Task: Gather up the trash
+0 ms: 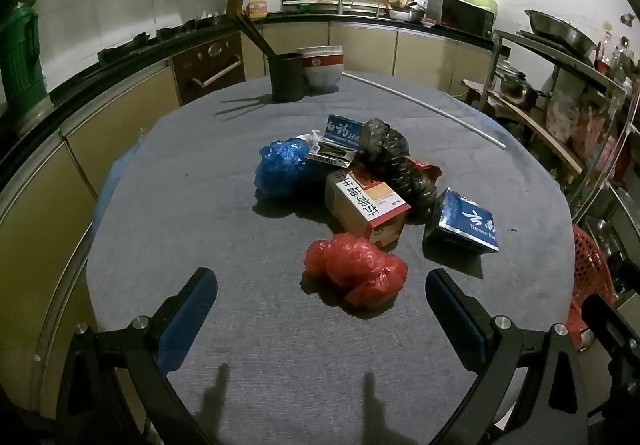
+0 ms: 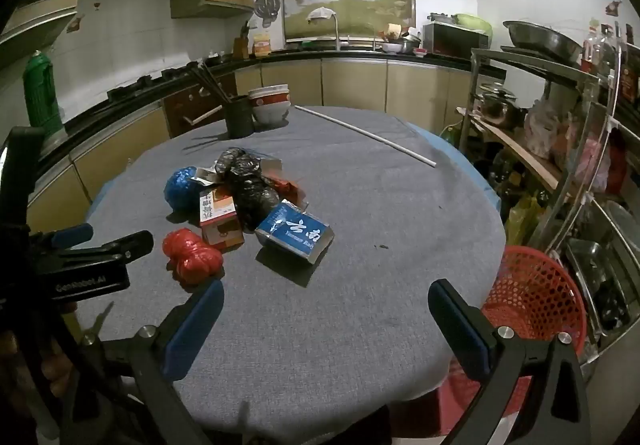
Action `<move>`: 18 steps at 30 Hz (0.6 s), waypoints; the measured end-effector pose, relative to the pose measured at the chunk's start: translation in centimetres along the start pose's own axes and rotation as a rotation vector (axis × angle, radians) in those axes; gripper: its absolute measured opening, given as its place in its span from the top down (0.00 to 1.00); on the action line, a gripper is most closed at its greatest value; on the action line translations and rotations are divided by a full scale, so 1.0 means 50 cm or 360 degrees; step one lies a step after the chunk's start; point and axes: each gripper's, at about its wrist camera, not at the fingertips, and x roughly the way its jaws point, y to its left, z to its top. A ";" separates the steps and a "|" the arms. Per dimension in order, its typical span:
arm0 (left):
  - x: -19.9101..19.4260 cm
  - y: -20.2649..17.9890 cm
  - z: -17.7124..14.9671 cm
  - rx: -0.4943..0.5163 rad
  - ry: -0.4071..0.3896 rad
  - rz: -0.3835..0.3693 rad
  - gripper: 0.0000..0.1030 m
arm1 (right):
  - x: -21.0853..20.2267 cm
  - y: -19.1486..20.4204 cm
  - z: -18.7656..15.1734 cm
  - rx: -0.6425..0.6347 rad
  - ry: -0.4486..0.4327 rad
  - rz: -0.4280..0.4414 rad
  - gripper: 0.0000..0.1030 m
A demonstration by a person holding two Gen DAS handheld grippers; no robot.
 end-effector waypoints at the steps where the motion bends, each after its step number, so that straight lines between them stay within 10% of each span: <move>1: 0.000 0.000 0.000 -0.0002 0.0001 0.0000 0.00 | 0.000 0.000 0.000 0.0002 0.0006 0.0002 0.00; 18: 0.004 0.011 -0.012 -0.0008 0.0016 -0.0005 0.00 | 0.004 0.004 -0.004 -0.0003 0.0011 -0.0002 0.00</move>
